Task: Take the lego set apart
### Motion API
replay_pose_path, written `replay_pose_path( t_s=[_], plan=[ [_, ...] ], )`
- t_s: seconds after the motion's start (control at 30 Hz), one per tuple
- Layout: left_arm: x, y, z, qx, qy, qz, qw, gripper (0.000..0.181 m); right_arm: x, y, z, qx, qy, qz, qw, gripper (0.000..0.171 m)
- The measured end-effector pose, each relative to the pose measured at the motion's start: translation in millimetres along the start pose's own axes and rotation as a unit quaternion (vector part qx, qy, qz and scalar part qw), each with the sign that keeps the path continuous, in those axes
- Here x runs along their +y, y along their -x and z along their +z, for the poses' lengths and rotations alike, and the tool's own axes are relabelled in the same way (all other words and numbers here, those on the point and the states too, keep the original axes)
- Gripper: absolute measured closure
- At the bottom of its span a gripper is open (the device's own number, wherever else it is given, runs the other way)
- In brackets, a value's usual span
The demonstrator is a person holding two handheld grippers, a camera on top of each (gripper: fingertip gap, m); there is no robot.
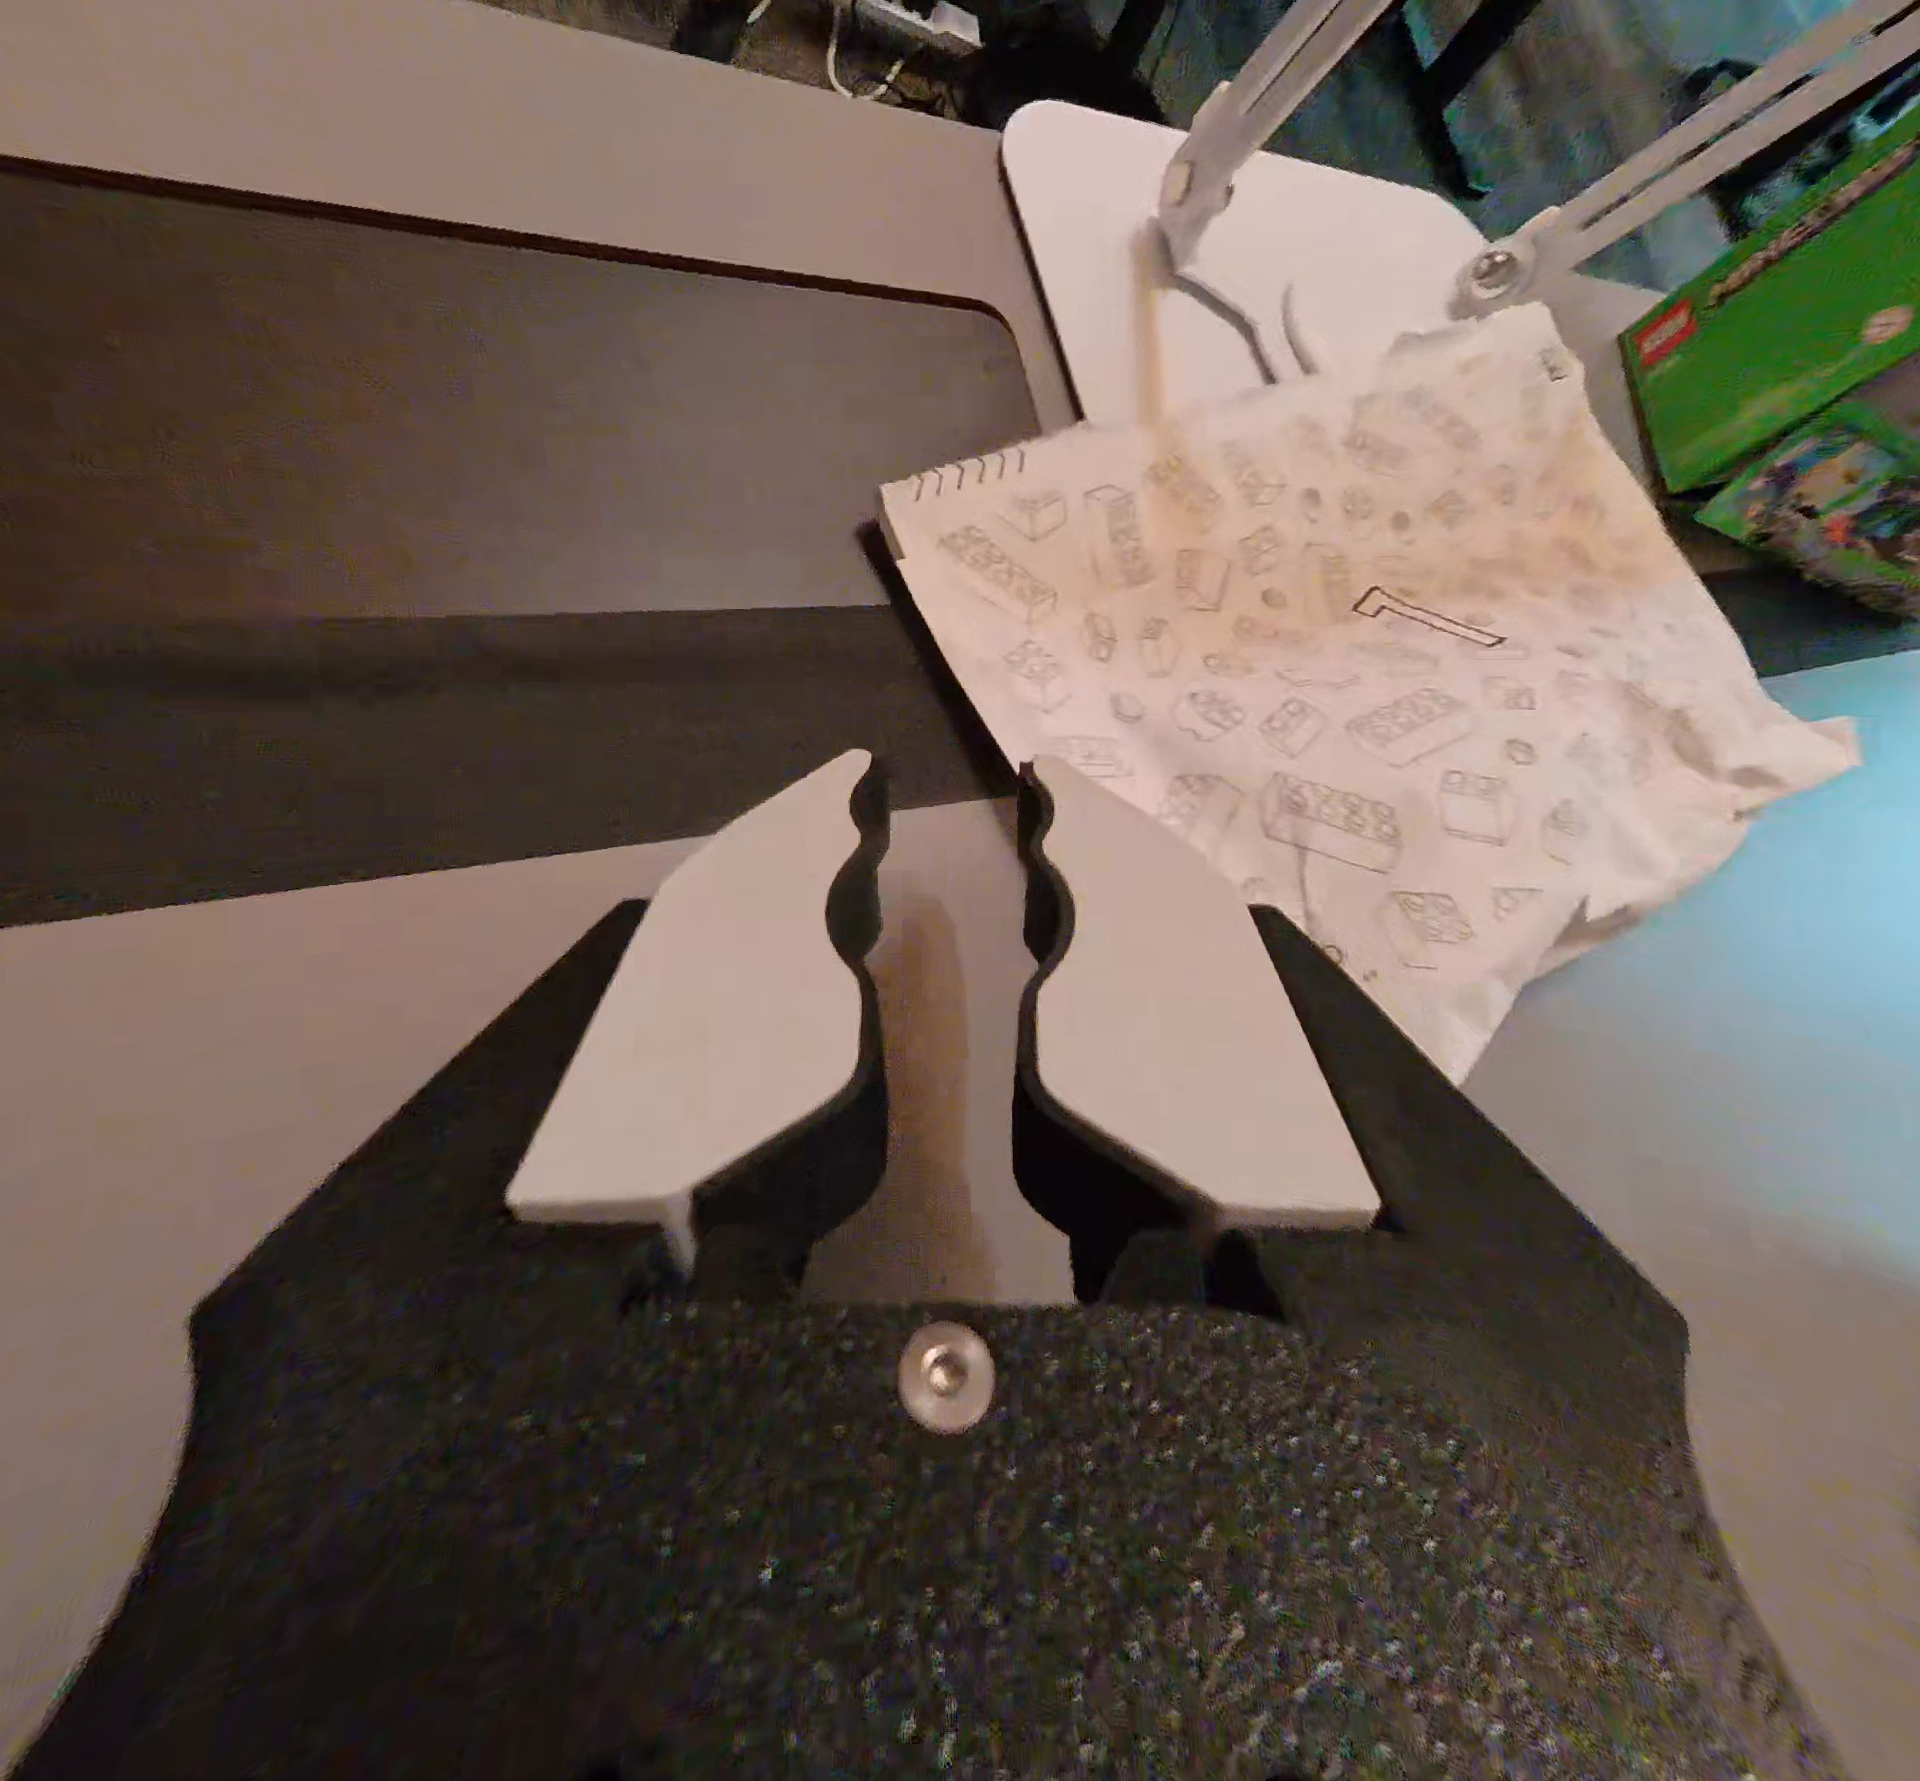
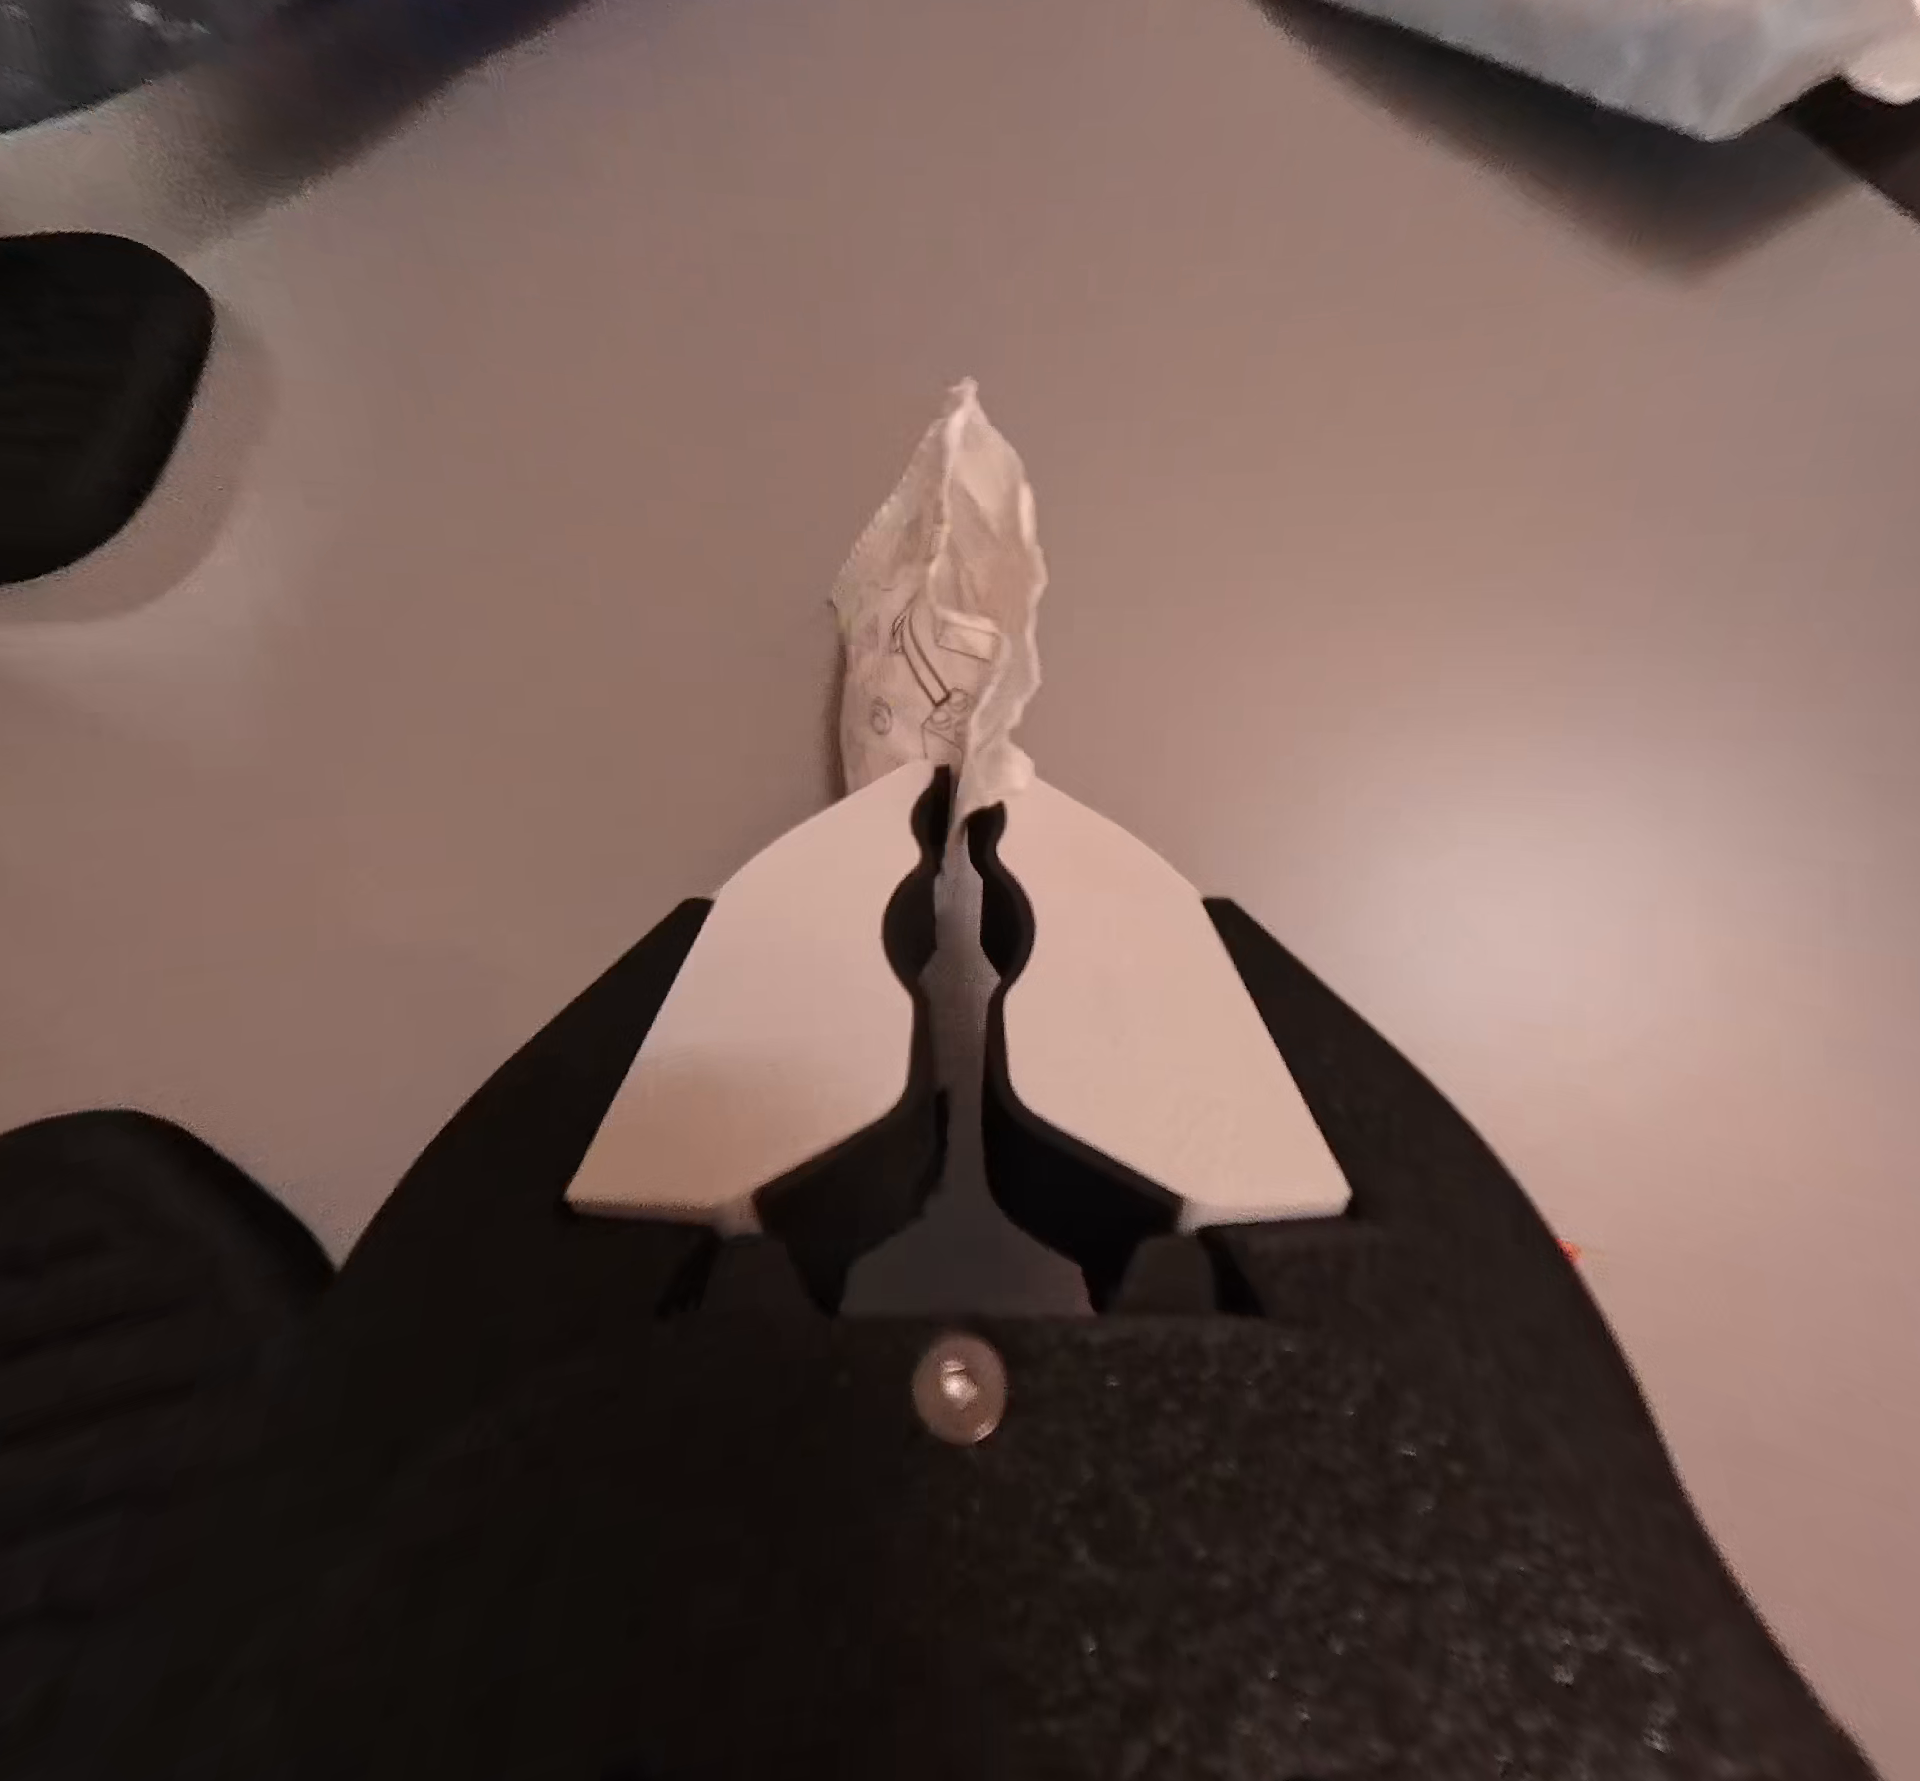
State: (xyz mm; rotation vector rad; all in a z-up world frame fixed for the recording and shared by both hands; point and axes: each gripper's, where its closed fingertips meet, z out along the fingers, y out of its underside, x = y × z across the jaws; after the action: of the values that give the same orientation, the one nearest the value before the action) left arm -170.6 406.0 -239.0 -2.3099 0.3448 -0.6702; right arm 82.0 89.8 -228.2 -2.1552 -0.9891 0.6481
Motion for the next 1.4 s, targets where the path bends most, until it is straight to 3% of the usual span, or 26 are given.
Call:
replay_pose_path(
  t_s=[0.3, 0.57, 0.73, 0.97, 1.2, 1.3, 1.4],
  plan=[
    [6, 6, 22, 0.002, 0.057, 0.019, 0.998, 0.156, 18, -28, 14, 0.02, 0.071, 0.058, 0.996, 0.154],
    [10, 0, 27, 0.02, 0.092, 0.039, 0.995, 0.157, 32, -46, -3, 0.069, 0.11, 0.093, 0.987, 0.113],
    [9, 1, 27, 0.028, 0.104, 0.034, 0.994, 0.157, 31, -54, -13, 0.091, 0.093, 0.093, 0.987, 0.1],
    [6, -1, 35, 0.056, 0.134, -0.017, 0.989, 0.16, -7, -44, -34, 0.09, -0.022, 0.08, 0.992, 0.104],
    [-3, -21, 45, 0.135, 0.149, -0.107, 0.974, 0.152, -18, -28, -31, 0.074, -0.05, 0.056, 0.994, 0.106],
    [-3, -36, 49, 0.168, 0.131, -0.09, 0.973, 0.18, -22, -25, -32, 0.072, -0.061, 0.051, 0.994, 0.111],
    [-11, -65, 41, 0.194, 0.078, 0.008, 0.978, 0.181, -30, -26, -37, 0.082, -0.074, 0.035, 0.993, 0.115]
  ],
)
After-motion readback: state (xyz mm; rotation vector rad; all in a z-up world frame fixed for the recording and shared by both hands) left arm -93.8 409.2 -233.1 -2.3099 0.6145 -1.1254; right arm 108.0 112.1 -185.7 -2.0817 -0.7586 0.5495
